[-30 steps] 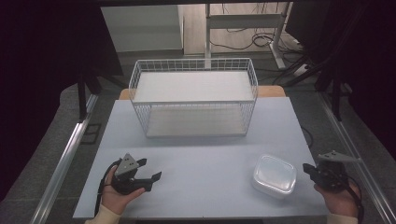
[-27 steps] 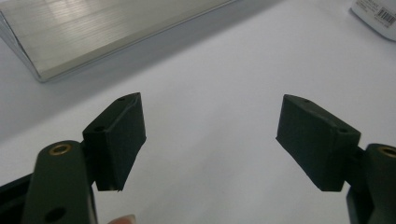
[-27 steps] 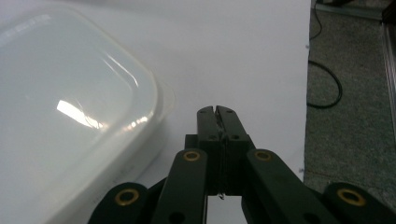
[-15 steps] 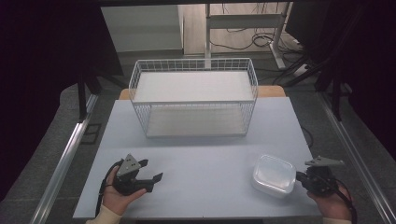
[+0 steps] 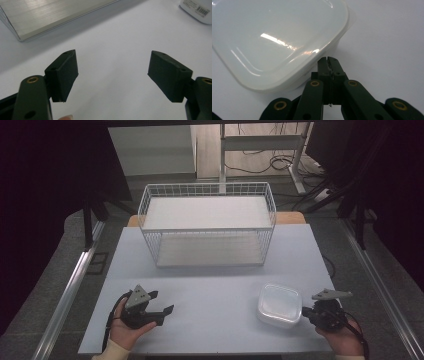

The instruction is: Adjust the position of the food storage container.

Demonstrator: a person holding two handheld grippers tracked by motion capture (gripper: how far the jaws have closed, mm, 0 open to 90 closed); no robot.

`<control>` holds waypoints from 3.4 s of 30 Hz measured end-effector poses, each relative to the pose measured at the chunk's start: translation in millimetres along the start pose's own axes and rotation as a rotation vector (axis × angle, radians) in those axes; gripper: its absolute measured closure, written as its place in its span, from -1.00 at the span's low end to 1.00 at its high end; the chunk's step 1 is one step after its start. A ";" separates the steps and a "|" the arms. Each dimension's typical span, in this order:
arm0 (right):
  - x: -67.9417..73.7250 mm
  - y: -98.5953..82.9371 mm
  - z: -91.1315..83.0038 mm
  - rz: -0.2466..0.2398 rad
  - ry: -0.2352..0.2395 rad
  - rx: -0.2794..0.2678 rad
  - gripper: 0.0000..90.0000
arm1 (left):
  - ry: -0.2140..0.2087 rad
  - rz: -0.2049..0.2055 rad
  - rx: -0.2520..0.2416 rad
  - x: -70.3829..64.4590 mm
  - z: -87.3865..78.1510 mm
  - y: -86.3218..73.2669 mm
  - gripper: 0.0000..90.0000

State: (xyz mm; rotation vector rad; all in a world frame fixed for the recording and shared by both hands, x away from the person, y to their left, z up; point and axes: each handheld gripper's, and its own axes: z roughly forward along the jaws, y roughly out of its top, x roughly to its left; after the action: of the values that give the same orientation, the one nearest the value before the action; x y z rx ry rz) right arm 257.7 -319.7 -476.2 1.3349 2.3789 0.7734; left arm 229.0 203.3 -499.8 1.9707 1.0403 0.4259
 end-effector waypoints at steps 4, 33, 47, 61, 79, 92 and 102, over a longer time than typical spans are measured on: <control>9.1 3.4 2.3 -0.019 0.026 -0.002 0.98 | 0.000 0.000 0.000 0.1 0.2 -0.1 -0.48; -11.2 46.5 23.0 -0.041 0.000 -0.053 0.98 | 0.017 -0.008 -0.010 2.4 0.0 0.2 -0.46; 18.4 37.0 17.4 -0.088 0.066 -0.034 0.99 | 0.018 -0.008 -0.010 4.2 -1.5 -0.1 -0.46; 73.0 35.5 21.6 -0.138 0.206 -0.010 0.98 | 0.019 -0.009 -0.010 6.0 -2.9 -1.0 -0.46; 111.6 43.0 41.4 -0.162 0.291 0.037 0.97 | 0.019 -0.012 -0.003 6.1 -1.4 -1.0 -0.46; 137.2 57.4 61.2 -0.173 0.340 0.038 0.98 | 0.020 -0.010 0.000 6.2 -0.8 -1.2 -0.46; 139.0 51.9 57.9 -0.179 0.366 0.046 0.97 | 0.021 -0.008 0.003 6.2 -0.5 -1.3 -0.46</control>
State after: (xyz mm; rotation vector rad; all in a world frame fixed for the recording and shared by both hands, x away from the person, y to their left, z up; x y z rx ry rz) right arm 250.3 -161.5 -492.6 1.0492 2.7653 0.9850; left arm 231.7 208.9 -501.1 1.9681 1.0617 0.4415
